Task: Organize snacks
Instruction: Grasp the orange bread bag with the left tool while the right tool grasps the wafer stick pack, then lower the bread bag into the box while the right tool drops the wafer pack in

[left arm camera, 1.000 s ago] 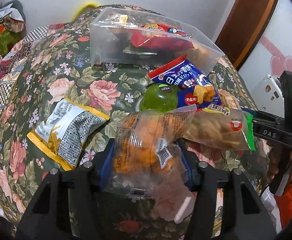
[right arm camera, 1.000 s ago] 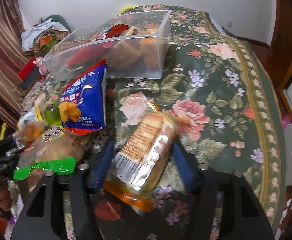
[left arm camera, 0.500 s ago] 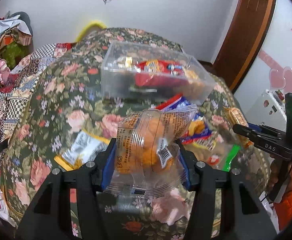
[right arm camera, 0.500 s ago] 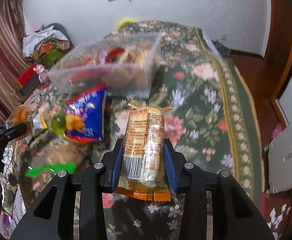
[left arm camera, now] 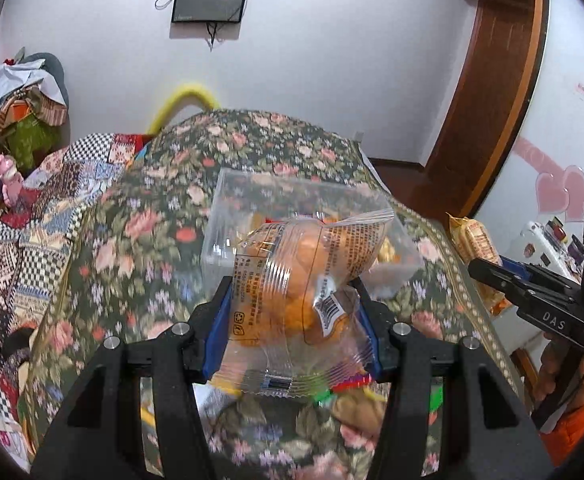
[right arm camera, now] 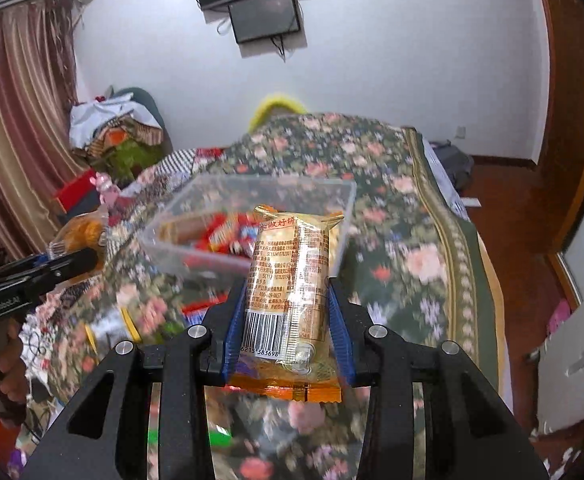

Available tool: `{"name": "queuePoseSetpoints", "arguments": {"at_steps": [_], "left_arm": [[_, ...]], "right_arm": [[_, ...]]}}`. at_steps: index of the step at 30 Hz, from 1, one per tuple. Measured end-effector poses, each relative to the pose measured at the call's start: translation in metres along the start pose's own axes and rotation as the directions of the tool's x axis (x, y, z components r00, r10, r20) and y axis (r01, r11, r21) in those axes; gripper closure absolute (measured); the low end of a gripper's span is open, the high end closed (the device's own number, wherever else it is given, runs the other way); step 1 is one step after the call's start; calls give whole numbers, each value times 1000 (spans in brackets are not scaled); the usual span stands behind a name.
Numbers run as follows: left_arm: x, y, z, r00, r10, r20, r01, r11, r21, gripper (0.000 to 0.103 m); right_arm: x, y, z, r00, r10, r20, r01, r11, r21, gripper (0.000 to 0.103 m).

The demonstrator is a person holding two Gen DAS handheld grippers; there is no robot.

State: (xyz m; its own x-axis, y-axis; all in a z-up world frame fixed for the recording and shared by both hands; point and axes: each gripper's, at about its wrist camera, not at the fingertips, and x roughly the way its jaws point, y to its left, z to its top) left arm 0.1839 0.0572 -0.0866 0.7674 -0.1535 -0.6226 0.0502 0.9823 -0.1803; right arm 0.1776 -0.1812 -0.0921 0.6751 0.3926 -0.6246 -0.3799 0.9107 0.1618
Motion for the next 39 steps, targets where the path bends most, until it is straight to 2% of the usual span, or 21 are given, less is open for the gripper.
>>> {"name": "queuePoseSetpoints", "arguments": {"at_steps": [7,14,30,39], "left_arm": [[16,1,29,1000,18,16,-17,1000,-8,49],[45,-2,47,998,55,5,-55,998,16,49],[135,14,60,990,108,-94,-111,994,-21,49],[149,14,59,983,155,-103,-156,988,-7,44]], "right_arm": [[11,8,33,999,19,51,-18,1000,-6,68],[32,9,54,998,17,58,-16,1000,-15,68],[118,-11,58,997,-19,-74,19,1000,8,68],[134,-13,51,992,-41,-121,40,999,-13,66]]}}
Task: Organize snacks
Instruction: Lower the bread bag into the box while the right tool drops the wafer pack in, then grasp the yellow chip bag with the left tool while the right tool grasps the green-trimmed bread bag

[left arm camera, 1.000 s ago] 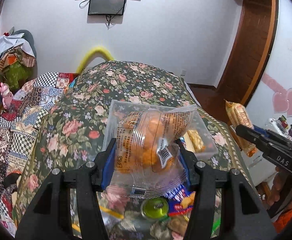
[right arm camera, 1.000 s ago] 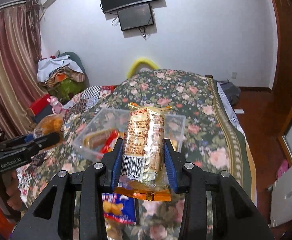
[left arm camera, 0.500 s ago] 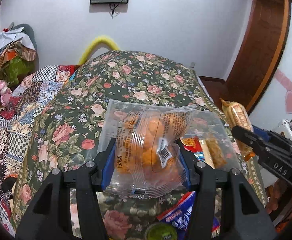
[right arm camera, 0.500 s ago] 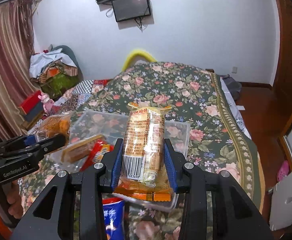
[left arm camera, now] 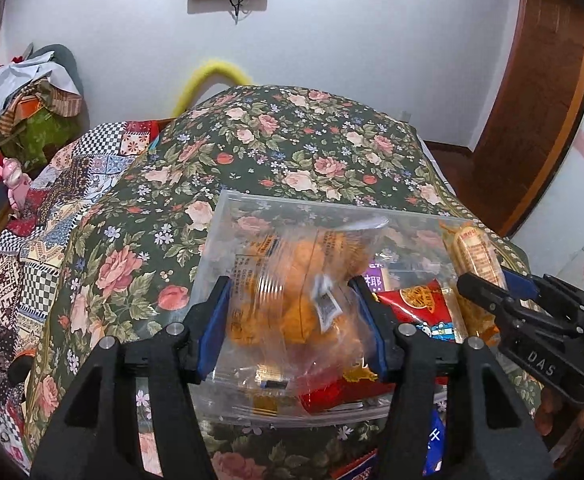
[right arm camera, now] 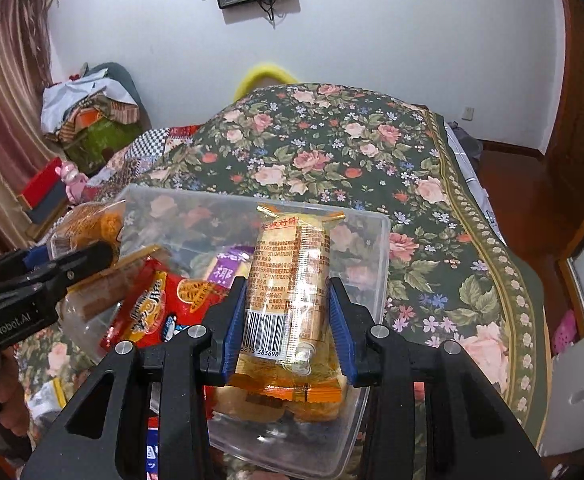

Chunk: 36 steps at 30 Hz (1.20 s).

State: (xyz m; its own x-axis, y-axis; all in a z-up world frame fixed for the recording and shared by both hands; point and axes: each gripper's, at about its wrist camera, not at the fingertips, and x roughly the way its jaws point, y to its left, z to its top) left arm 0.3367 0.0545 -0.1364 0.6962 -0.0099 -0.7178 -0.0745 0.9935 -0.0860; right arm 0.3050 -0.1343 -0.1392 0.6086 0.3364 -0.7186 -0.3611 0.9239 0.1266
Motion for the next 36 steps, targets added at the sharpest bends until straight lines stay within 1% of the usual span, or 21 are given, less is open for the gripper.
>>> {"name": "queuePoseSetpoints", "arguments": {"at_steps": [2,3,6,8,11,16,18,19,22,25,30,31,36], "left_arm": [[-2,-1,0,1000,-5,-4,5,1000,1,37],[-3,-1,0,1000,-13,-6,13,1000,0,36],[-13,-2,-1,1000,-31,1,31,1000,1,33],[-23,-3,-2,999,-38,11,38,999,10,32],[-41,-4,-6,999,-45,29,44,998,37,32],[-69,0,-17,998,-55,42,52,997,58,29],[-84,6,-26,997,-61,42,58,997,56,25],[-90,10,-31,997,-60,45,58,997,51,24],[-107,20,-48,997,-57,46,55,998,39,23],[-117,30,-65,998,-57,29,57,998,31,23],[-128,46,-97,999,-31,-10,32,998,60,23],[-129,48,-101,999,-28,-17,29,998,63,23],[-123,66,-134,996,-20,-84,25,998,52,23]], "right_arm": [[-2,1,-1,1000,-7,-4,7,1000,-4,65],[-4,2,-1,1000,-4,-9,4,1000,-5,64],[-10,4,-1,1000,-9,-2,9,1000,-15,54],[-16,5,-2,1000,-15,9,16,1000,-27,43],[-29,9,-4,999,-24,36,26,999,-47,36],[-54,14,-13,999,-2,54,5,999,-51,35],[-68,17,-19,998,11,66,-8,999,-50,30],[-71,19,-21,997,16,71,-12,999,-49,25],[-87,29,-32,996,36,86,-31,998,-60,24],[-95,38,-42,995,50,82,-45,997,-69,23],[-105,54,-63,996,69,63,-63,994,-87,21],[-106,57,-67,996,71,56,-65,994,-92,19],[-100,69,-92,996,93,0,-93,992,-87,18]]}}
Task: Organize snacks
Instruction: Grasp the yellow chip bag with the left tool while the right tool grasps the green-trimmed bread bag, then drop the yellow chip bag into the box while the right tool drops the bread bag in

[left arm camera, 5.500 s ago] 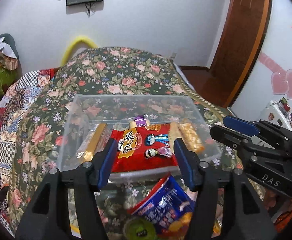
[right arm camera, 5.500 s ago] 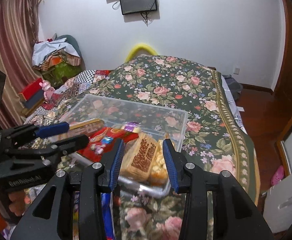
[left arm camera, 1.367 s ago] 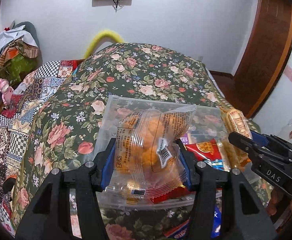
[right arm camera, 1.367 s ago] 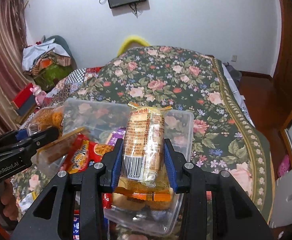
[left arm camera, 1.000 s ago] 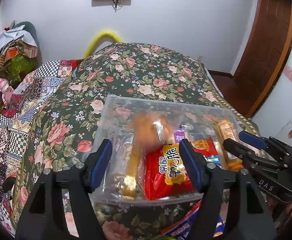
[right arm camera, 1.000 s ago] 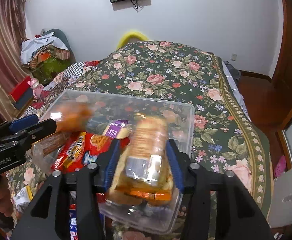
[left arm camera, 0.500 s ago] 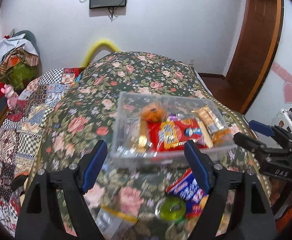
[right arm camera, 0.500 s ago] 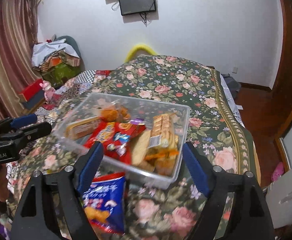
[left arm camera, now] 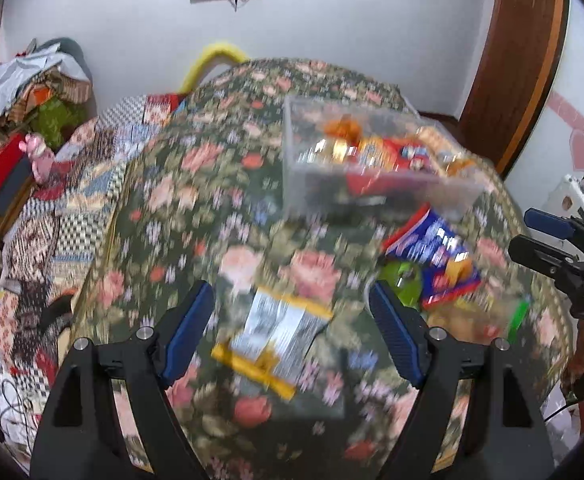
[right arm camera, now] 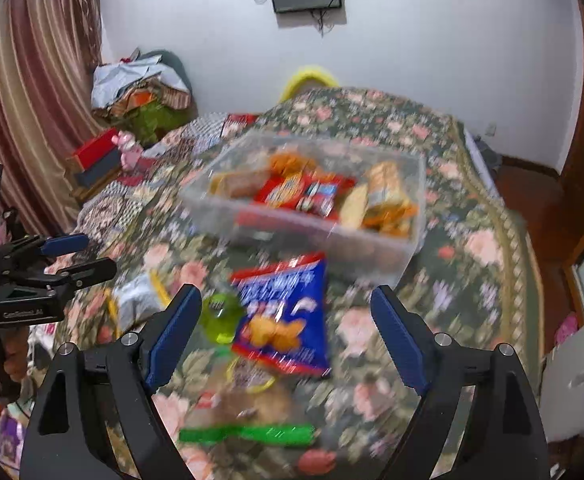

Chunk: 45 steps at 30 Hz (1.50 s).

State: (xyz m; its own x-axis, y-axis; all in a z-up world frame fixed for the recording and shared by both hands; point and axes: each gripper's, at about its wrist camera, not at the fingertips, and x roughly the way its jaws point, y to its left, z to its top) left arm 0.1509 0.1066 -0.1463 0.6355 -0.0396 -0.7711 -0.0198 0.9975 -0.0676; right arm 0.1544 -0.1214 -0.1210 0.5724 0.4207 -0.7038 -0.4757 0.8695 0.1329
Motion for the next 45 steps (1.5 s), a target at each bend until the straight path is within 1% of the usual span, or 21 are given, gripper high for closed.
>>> {"name": "queuePoseSetpoints", "arguments": {"at_steps": [5,8,11,13,16,21,22,23,24,25,26,29,32,37,45], "left_arm": [[18,16,-24,997,-15,-70,10,998,-58,23],[30,21,-32,995,-14,-96,6,996,-86,23],[42,22,-36,993,-13,-119,2,996,-93,23],[49,21,-36,991,-11,-130,0,996,-86,23],[59,19,-36,991,6,-135,-16,997,-71,23],[67,15,-33,993,19,-115,-25,998,-52,23],[67,14,-33,993,22,-112,-28,999,-46,23],[68,12,-33,994,28,-104,-32,999,-35,26],[68,11,-34,995,31,-99,-34,999,-28,30],[68,9,-34,995,39,-94,-41,999,-15,36],[67,7,-35,995,50,-86,-51,999,1,37],[64,3,-37,996,44,-72,-43,999,21,40],[59,0,-39,997,39,-62,-37,999,31,45],[48,-4,-39,999,21,-41,-20,999,27,46],[19,-17,-28,1000,0,28,-1,999,36,46]], "right_arm": [[19,9,-24,996,6,-85,-7,1000,-2,18],[30,11,-36,991,3,-136,-5,1000,-9,18],[38,14,-45,985,10,-174,-13,1000,-20,18],[42,15,-49,981,30,-193,-34,999,-19,18],[46,16,-52,976,50,-214,-54,998,-15,18],[52,19,-58,965,86,-248,-93,996,-14,19],[53,20,-59,963,95,-253,-102,995,-12,24],[54,21,-60,961,105,-257,-111,994,-8,25],[55,21,-61,962,103,-253,-108,994,-8,27],[54,22,-61,964,102,-247,-108,994,-11,30],[52,22,-61,965,100,-243,-106,994,-15,33],[48,20,-60,968,102,-231,-109,994,-14,41],[44,18,-60,970,99,-223,-105,994,-15,44],[34,17,-60,974,101,-203,-107,994,-16,47],[11,18,-45,988,95,-124,-98,995,-14,48]]}}
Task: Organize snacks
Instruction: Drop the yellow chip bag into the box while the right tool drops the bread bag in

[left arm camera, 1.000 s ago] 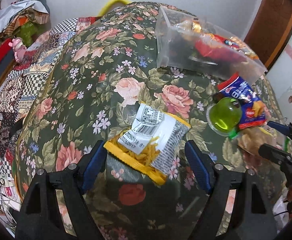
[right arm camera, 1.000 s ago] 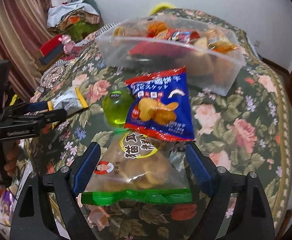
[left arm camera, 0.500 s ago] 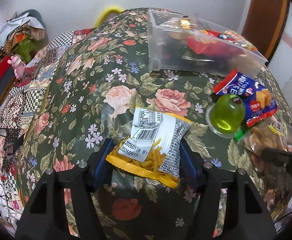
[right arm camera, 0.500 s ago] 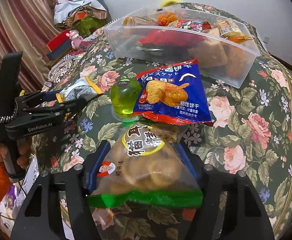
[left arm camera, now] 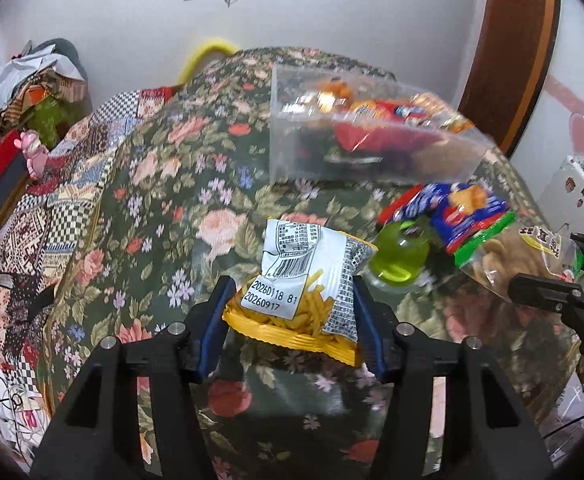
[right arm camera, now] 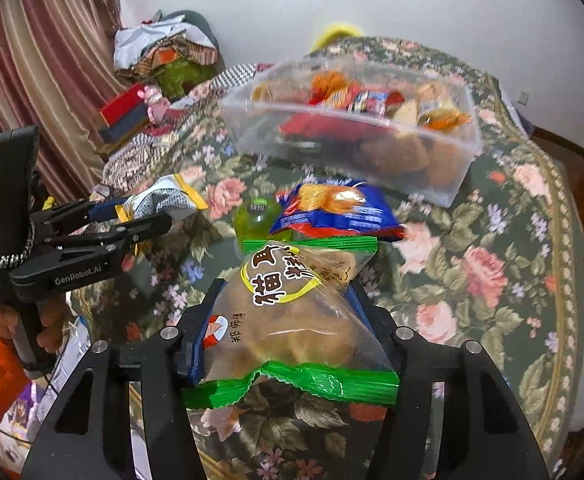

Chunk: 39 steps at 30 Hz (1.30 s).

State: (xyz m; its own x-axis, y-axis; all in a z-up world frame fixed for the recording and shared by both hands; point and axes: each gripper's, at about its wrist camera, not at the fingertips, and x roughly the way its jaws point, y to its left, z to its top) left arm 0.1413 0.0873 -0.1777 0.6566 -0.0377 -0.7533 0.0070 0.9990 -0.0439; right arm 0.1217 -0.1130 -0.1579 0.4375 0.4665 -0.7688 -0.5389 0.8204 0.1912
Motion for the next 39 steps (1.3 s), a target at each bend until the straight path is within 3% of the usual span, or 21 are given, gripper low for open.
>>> {"name": "queuePoseSetpoints", "arguments": {"at_steps": [9,19,29,39], "left_arm": [[-32,-13,28,995,-25,98,25,1000,-6,46],[-40,-23,69,985,-33,170,35,999,-13,46],[-19,-32,110,982,-39,187,42,999,-10,46],[22,-44,142,987,-51,152,52,999,-4,46]], "right_arm": [[-32,-11,24,992,-35,120,32,999,29,48],[-47,-31,55,975,-62,215,46,996,82,48],[-40,-46,91,961,-79,266,53,993,104,48],[-11,-69,123,964,-99,247,74,991,110,48]]}}
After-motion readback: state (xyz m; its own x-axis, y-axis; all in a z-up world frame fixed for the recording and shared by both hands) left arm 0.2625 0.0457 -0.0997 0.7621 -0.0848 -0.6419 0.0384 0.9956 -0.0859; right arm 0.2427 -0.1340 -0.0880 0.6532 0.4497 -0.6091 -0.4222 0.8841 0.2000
